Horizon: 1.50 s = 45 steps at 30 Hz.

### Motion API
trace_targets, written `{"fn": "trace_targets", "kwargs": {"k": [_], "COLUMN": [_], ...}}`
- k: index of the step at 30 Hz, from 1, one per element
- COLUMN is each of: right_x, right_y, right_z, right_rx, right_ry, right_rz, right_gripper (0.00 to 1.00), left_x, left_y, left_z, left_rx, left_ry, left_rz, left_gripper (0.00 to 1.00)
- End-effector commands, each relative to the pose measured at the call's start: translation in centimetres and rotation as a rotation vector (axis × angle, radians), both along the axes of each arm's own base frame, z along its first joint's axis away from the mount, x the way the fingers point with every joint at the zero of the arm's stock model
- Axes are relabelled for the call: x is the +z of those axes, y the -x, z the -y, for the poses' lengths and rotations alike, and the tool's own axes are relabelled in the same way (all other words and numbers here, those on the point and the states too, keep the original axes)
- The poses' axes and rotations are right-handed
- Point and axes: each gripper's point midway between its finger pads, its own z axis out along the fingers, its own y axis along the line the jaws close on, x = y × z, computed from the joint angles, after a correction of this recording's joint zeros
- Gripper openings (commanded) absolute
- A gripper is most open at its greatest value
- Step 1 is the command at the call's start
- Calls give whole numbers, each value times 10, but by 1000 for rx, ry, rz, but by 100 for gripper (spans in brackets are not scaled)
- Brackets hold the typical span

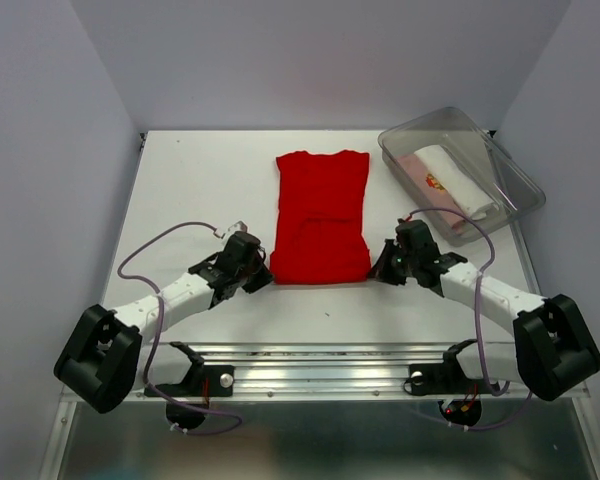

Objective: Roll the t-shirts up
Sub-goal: Roll the T-shirt to the center of the board.

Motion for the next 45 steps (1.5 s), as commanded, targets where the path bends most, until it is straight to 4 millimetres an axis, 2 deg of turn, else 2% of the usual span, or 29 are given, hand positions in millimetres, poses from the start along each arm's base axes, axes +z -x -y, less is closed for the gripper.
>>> {"fn": "trace_targets", "kwargs": {"k": [1, 7, 15, 16, 20, 25, 34, 45], "right_x": [1, 2, 22, 21, 16, 19, 26, 35], "right_y": [15, 29, 33, 34, 35, 31, 13, -6], "right_z": [0, 4, 7, 8, 11, 12, 13, 11], "right_rx": [35, 53, 13, 5, -15, -34, -38, -60], "right_ry": [-3, 1, -6, -1, 29, 37, 83, 109], "right_rz": [-19, -54, -73, -88, -129, -127, -110, -77], "right_gripper": [1, 1, 1, 1, 1, 1, 1, 2], "left_x": [9, 13, 21, 27, 25, 33, 41, 49], "left_y": [16, 34, 44, 40, 37, 30, 15, -2], "left_z": [2, 9, 8, 9, 7, 14, 20, 12], "left_rx": [-36, -57, -63, -63, -59, -72, -75, -57], "left_ry": [33, 83, 60, 57, 7, 20, 21, 11], "left_rz": [-19, -57, -112, -103, -123, -120, -105, -73], "left_gripper": [0, 0, 0, 0, 0, 0, 0, 0]}}
